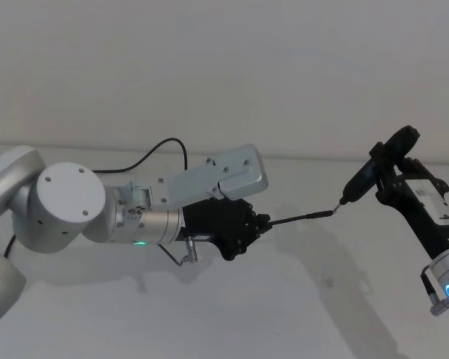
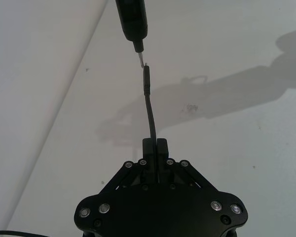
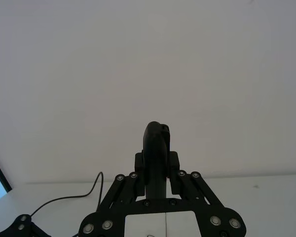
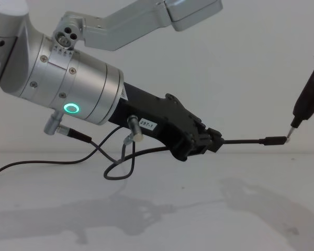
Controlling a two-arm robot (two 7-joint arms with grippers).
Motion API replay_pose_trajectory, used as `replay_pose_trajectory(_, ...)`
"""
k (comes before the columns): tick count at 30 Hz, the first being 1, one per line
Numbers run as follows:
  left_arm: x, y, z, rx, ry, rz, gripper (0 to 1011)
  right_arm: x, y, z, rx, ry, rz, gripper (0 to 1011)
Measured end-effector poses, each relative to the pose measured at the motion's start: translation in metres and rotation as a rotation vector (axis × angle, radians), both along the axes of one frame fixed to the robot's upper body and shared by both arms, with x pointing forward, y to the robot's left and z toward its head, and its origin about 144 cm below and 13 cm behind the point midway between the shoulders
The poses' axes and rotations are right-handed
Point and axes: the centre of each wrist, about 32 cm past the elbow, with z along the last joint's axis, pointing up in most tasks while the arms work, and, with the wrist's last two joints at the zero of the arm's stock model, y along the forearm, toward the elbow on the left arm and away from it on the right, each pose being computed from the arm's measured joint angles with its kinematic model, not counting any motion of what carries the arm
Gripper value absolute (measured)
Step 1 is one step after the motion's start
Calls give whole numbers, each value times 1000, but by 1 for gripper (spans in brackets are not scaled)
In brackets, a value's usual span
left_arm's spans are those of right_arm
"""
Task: Pick up the data cable with the one hand.
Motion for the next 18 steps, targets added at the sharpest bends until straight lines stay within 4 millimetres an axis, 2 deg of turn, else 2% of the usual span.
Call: replay_pose_trajectory(18, 0, 0, 0, 0, 0, 0, 46, -5, 2, 5, -32, 9, 26, 268)
